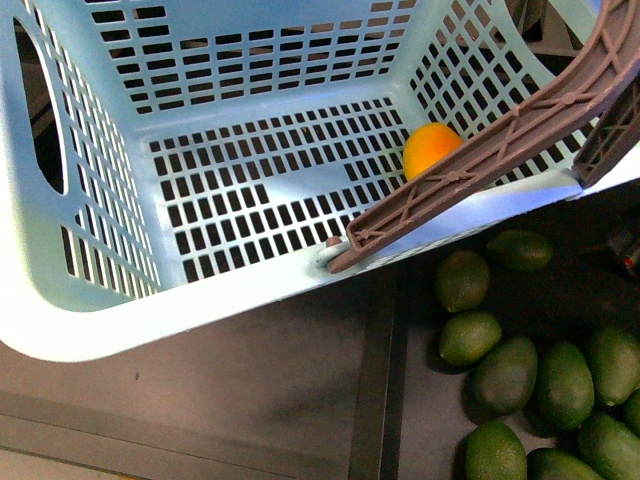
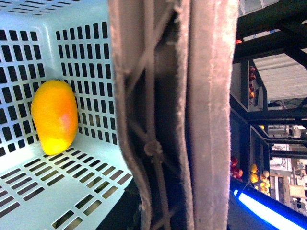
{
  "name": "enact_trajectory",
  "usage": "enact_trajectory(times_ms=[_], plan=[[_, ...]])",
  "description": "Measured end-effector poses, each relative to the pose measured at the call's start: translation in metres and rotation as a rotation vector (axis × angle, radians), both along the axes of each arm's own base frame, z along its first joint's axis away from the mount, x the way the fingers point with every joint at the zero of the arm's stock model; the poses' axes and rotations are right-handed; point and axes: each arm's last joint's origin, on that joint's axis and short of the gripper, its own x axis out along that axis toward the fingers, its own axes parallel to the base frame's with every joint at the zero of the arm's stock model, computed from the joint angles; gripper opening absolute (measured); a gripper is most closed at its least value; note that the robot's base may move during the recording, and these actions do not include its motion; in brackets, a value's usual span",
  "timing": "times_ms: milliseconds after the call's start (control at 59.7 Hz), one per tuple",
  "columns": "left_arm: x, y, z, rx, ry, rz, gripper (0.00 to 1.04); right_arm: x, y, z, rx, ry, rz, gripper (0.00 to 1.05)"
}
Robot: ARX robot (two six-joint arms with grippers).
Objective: Pick mango and avocado into basket
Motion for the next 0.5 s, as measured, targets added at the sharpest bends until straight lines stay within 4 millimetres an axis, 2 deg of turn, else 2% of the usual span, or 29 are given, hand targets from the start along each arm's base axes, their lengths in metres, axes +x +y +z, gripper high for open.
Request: enact_trajectory(times_ms=[251, 502], plan=[[0.000, 0.000, 0.000, -0.004, 0.003, -0.007, 0.16, 0.025, 0.004, -0.017, -0.030, 0.088, 0.165, 0.96], [0.000, 0.000, 0.000, -0.005, 0.003, -0.010, 0.16, 0.046, 0.008, -0.038, -0.073, 0.096, 0.265, 0.96]])
